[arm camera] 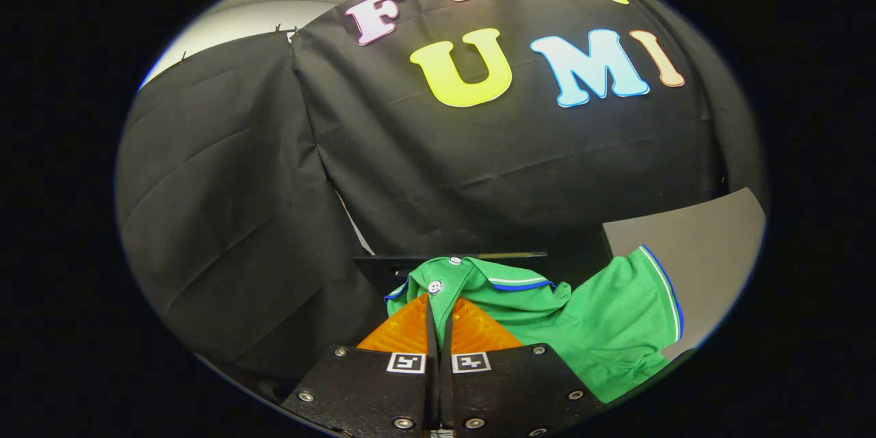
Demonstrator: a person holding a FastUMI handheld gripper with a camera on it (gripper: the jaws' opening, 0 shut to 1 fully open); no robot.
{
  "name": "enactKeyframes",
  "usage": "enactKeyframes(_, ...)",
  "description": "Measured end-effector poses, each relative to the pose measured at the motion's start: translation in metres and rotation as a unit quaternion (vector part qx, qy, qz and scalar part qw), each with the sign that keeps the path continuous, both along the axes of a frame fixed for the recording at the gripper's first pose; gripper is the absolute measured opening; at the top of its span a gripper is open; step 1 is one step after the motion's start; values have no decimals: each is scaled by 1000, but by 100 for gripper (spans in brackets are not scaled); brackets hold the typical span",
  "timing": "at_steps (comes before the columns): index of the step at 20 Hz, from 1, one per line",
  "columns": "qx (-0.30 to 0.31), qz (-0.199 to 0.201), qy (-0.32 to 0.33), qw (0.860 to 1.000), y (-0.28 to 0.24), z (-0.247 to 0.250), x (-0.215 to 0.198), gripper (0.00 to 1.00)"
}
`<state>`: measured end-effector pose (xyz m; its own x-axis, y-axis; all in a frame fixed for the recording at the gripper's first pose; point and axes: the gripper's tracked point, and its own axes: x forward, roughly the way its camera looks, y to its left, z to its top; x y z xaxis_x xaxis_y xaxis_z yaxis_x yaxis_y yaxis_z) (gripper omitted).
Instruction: Put the clothes into the washing machine and then close the washing machine lid.
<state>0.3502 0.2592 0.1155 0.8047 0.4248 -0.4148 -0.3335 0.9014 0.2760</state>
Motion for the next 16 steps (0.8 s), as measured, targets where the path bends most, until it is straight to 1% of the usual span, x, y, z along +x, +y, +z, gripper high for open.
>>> enactKeyframes(5,-9,17,8,1000,28,-19,-4,0)
enactKeyframes(8,-19,18,14,1000,39,-35,-2,0)
enactKeyframes(12,-4,27,40,999,59,-63,-4,0)
enactKeyframes(16,-30,35,45,998,75,-91,-5,0)
